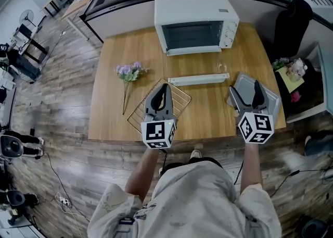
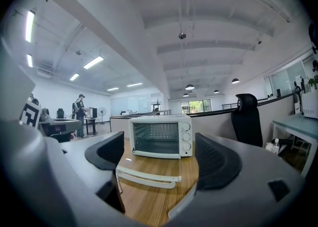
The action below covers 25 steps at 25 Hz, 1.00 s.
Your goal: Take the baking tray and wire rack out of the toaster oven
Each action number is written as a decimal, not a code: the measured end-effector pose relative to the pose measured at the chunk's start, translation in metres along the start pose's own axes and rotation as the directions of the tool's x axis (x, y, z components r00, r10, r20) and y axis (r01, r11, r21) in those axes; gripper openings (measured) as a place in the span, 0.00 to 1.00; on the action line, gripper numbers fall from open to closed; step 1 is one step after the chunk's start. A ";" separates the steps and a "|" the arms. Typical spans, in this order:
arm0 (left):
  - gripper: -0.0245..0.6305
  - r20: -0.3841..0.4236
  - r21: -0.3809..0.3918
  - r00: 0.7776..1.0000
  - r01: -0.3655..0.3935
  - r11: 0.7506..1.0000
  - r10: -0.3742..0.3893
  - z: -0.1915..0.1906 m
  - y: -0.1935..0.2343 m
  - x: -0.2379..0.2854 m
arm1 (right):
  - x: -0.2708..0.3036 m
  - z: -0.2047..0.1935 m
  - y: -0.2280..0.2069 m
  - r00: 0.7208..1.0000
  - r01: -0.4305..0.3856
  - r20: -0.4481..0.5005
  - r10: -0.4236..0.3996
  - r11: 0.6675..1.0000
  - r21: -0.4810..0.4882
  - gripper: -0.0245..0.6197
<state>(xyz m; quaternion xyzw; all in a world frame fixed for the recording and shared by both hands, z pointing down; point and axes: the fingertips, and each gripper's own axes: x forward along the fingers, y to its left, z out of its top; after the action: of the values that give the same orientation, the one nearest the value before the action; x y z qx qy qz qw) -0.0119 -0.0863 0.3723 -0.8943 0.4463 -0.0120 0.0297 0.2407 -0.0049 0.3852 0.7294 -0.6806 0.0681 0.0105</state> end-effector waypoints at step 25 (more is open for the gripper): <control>0.06 0.000 -0.002 1.000 0.014 1.000 -0.014 -0.003 -0.006 0.000 | -0.012 0.012 -0.002 0.995 0.037 0.097 -0.033 0.999 -0.035 0.07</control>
<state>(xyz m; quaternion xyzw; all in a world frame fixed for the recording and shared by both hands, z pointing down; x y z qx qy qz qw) -0.0071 -0.0827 0.3760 -0.8974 0.4400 -0.0118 0.0288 0.2426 0.0056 0.3725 0.7433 -0.6686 0.0200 -0.0079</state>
